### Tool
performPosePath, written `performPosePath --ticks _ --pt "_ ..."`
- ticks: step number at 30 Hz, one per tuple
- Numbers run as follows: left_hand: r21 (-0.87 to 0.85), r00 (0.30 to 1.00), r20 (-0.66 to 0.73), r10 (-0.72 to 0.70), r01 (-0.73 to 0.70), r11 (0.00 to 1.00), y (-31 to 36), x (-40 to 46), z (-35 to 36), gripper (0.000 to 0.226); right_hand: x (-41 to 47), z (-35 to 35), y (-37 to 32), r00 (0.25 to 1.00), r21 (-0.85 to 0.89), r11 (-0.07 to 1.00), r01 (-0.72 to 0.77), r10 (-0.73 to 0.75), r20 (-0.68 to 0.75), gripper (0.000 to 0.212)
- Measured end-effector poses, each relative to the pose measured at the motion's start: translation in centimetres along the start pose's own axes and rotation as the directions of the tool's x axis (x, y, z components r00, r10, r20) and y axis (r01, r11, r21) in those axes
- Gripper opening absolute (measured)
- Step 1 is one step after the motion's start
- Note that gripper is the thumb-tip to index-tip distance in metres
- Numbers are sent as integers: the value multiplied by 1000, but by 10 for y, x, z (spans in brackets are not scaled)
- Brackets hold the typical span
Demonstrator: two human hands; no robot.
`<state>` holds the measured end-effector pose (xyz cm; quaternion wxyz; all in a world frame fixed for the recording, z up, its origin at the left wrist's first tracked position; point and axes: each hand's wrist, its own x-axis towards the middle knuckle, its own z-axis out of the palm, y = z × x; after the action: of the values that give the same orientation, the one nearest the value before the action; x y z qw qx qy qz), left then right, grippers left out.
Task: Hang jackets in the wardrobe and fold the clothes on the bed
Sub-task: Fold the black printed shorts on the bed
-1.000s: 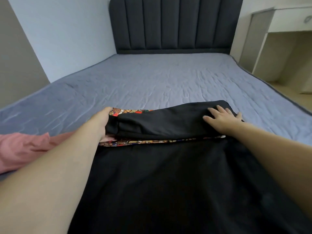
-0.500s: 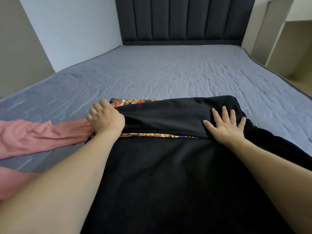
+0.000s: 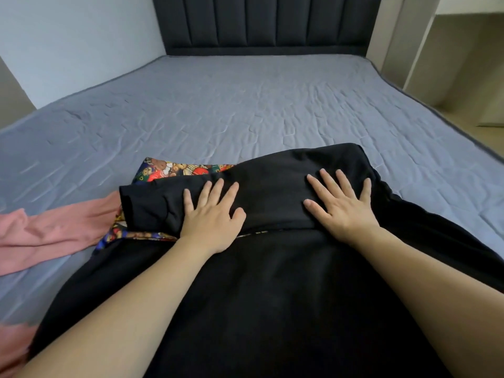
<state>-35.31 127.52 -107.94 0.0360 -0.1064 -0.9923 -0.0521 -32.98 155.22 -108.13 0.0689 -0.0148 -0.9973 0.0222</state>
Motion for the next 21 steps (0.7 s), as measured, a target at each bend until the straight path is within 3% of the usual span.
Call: performPosePath --ticks 8,14,17,19,21 --pt "13 997 72 -7 7 1000 -12 -2 -14 63 -5 -5 -9 985 -24 992 -121 123 125 71" --pt "282 979 39 -201 183 942 -48 -41 -37 68 -59 -21 -18 939 -14 979 -203 199 279 73" --pt "361 917 134 -375 307 880 -56 -68 -59 67 -99 -32 -19 926 -15 983 -184 179 332 73" --pt "412 891 222 -396 282 866 -33 -90 -82 67 -122 -39 -22 910 -19 985 -173 167 380 72" --pt "303 907 362 -215 103 947 8 -119 -105 66 -142 -48 -24 894 0 985 -174 158 419 70"
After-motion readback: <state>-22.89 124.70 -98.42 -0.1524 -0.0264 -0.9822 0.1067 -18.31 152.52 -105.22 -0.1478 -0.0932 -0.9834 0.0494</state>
